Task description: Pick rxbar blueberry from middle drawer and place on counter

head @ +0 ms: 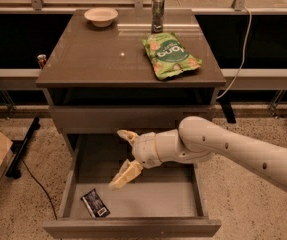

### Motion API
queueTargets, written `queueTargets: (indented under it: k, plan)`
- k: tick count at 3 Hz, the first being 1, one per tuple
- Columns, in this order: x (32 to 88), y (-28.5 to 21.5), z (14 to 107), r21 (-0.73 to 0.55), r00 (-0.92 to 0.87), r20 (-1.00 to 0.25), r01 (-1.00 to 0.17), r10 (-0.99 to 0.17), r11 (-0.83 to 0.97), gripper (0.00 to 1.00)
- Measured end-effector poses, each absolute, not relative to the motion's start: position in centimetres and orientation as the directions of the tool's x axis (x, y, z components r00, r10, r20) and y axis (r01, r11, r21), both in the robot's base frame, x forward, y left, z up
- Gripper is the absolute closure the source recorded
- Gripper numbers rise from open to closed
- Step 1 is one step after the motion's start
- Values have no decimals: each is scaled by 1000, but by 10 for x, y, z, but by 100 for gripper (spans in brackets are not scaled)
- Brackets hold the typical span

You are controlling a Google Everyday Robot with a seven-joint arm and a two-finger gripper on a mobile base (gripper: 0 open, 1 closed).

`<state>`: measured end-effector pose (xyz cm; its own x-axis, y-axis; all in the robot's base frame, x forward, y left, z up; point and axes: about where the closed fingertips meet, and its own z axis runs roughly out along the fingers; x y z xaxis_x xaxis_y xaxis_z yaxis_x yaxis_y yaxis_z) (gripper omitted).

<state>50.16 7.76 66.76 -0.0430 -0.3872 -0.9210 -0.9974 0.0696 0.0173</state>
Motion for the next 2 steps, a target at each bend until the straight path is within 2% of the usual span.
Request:
queueTargets:
  k: [2]
  plan:
    - [502, 81, 660, 26, -54, -921, -996, -385, 80, 0]
